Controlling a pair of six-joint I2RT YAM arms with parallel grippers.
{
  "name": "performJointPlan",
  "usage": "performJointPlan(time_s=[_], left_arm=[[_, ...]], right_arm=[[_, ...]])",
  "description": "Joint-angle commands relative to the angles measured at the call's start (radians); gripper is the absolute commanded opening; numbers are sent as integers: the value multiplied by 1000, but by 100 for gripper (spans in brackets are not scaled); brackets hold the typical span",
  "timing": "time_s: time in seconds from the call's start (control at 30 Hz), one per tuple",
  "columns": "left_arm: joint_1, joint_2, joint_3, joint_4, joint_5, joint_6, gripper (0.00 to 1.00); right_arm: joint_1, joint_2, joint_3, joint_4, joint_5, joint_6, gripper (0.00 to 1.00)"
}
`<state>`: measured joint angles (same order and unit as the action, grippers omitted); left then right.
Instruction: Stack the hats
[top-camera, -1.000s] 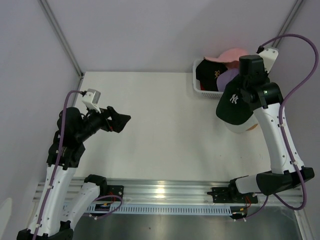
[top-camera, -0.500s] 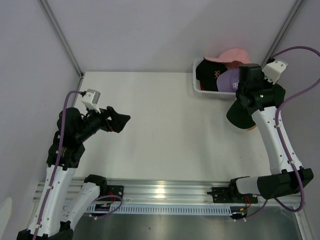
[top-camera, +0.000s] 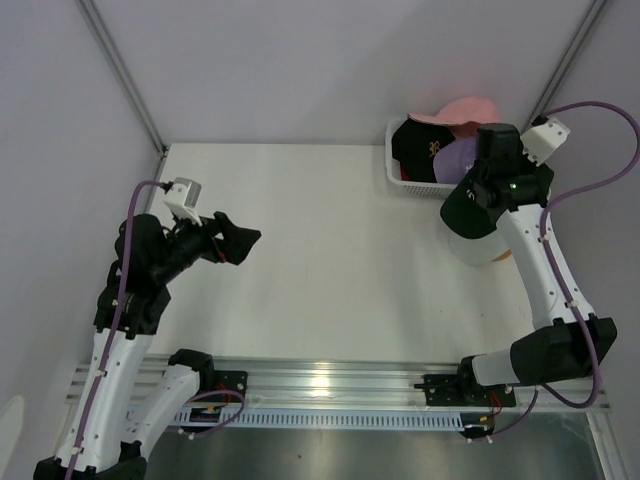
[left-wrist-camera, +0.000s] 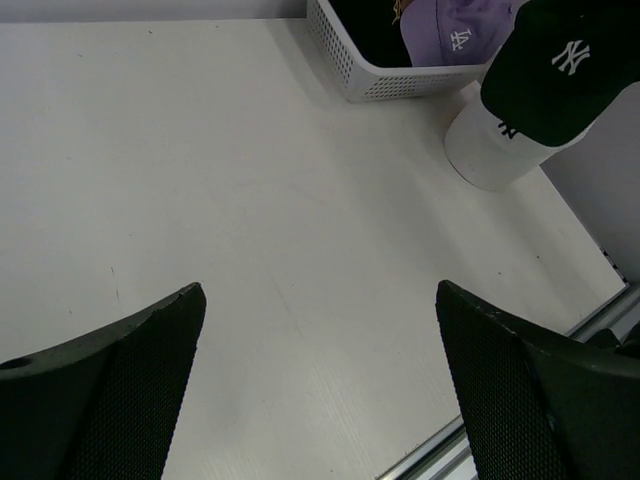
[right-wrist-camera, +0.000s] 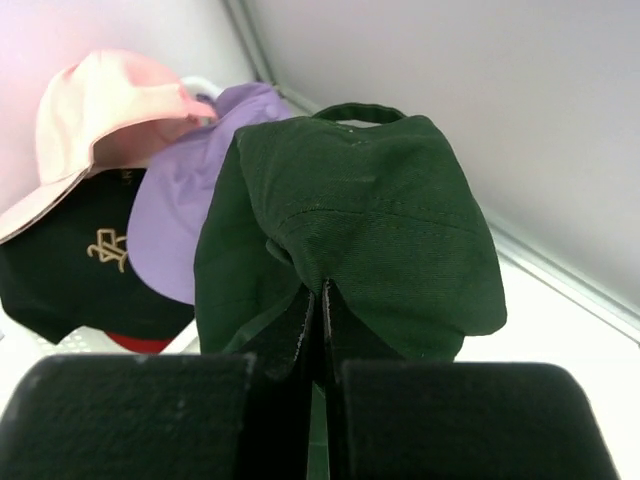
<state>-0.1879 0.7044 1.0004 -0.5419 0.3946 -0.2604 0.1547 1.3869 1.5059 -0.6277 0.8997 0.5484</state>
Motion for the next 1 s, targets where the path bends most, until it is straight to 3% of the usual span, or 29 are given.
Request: performJointPlan(time_s=[0.0, 0.23, 0.47, 0.53, 0.6, 0.63, 0.67, 0.73, 0.8, 0.83, 0.97], left_arm=[[-8, 4, -2, 8, -11, 18, 99], [-8, 15, -5, 8, -17, 15, 100], [-7, 29, -6, 13, -11, 15, 99], [-8, 30, -5, 13, -13, 15, 99], [-7, 30, -5, 13, -14, 13, 100], [-7, 32, -5, 14, -16, 12, 100], [-7, 36, -6, 14, -16, 12, 99], [-7, 40, -9, 17, -14, 9, 99], [-8, 53, -13, 19, -11, 3, 99], [-8, 61, -5, 16, -11, 0, 100], [-18, 113, 35, 23, 13, -100, 99]], right_arm=[[-4, 32, -18, 106, -12, 36, 0], [-12, 112, -16, -108, 68, 146, 0], [-40, 57, -78, -99, 58, 134, 1], [-55, 37, -91, -66, 3, 96, 19], [-60, 8, -98, -55, -27, 53, 31], [-63, -3, -95, -46, -44, 38, 44], [-66, -26, -90, -44, -70, 15, 46], [-66, -54, -90, -5, -125, -31, 62], [-72, -86, -73, 20, -174, -120, 81], [-76, -91, -59, 37, -241, -155, 96], [-134, -88, 26, 51, -366, -287, 100]])
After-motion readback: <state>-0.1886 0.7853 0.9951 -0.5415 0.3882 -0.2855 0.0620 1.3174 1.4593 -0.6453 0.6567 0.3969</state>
